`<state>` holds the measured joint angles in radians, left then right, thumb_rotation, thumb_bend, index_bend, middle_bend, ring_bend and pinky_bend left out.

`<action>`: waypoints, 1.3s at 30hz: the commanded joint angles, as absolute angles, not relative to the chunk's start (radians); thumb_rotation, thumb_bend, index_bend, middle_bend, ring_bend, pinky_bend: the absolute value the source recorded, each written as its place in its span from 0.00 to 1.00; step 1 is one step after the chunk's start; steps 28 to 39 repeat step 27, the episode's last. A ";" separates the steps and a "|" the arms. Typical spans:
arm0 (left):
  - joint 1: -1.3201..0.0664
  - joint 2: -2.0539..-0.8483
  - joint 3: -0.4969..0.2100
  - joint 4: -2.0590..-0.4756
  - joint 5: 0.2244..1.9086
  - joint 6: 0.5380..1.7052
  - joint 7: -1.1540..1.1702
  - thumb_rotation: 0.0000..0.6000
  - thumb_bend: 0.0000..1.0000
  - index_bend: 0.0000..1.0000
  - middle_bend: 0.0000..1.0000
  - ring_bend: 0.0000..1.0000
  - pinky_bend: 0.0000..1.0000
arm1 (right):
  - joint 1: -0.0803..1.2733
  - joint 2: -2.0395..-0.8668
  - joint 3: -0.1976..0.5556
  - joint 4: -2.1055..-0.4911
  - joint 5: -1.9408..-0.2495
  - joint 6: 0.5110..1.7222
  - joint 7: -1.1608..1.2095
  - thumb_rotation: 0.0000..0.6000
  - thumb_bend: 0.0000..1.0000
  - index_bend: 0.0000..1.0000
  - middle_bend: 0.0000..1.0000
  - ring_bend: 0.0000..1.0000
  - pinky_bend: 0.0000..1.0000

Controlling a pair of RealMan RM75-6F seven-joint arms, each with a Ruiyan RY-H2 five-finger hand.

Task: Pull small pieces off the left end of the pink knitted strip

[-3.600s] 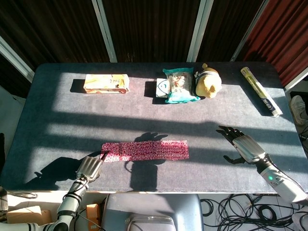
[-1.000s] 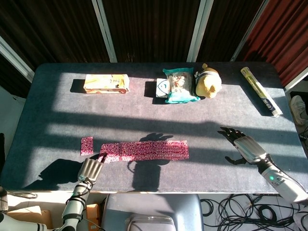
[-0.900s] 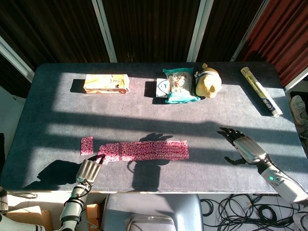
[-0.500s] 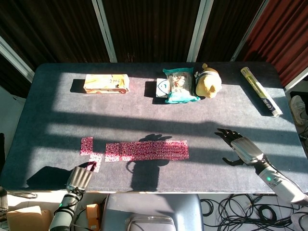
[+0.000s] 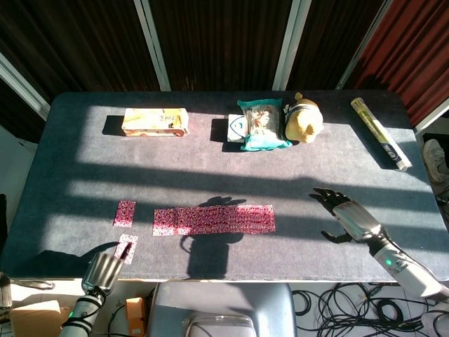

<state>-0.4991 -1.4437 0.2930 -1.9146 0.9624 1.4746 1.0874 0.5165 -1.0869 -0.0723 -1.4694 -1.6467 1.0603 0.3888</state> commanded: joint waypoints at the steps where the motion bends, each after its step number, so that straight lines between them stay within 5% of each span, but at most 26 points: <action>1: -0.441 -1.375 0.322 -1.928 1.187 1.533 0.885 1.00 0.52 0.00 0.90 0.98 0.96 | 0.510 -1.080 -0.070 -1.486 -1.644 1.070 0.374 1.00 0.26 0.00 0.00 0.00 0.13; 6: -0.403 -1.325 0.332 -1.903 1.343 1.587 0.715 1.00 0.49 0.00 0.59 0.75 0.68 | 0.478 -1.056 -0.071 -1.515 -1.629 1.109 0.333 1.00 0.26 0.00 0.00 0.00 0.13; 8: -0.378 -1.297 0.325 -1.886 1.403 1.647 0.632 1.00 0.47 0.00 0.42 0.54 0.57 | 0.420 -1.029 -0.071 -1.534 -1.598 1.181 0.276 1.00 0.26 0.00 0.00 0.00 0.13; 10: -0.344 -1.264 0.330 -1.836 1.466 1.700 0.510 1.00 0.44 0.00 0.14 0.20 0.40 | 0.341 -1.012 -0.073 -1.577 -1.569 1.286 0.177 1.00 0.26 0.00 0.00 0.00 0.13; 13: -0.296 -1.234 0.311 -1.756 1.491 1.745 0.352 1.00 0.42 0.00 0.00 0.01 0.26 | 0.231 -1.020 -0.074 -1.626 -1.550 1.443 0.053 1.00 0.26 0.00 0.00 0.00 0.12; 18: -0.274 -1.236 0.252 -1.590 1.493 1.701 0.025 1.00 0.40 0.00 0.00 0.00 0.16 | 0.086 -1.102 -0.081 -1.598 -1.576 1.651 -0.057 1.00 0.26 0.00 0.00 0.00 0.10; 39: -0.237 -1.195 0.229 -1.539 1.576 1.687 -0.067 1.00 0.40 0.00 0.00 0.00 0.09 | 0.077 -1.128 -0.064 -1.588 -1.583 1.616 -0.087 1.00 0.26 0.00 0.00 0.00 0.09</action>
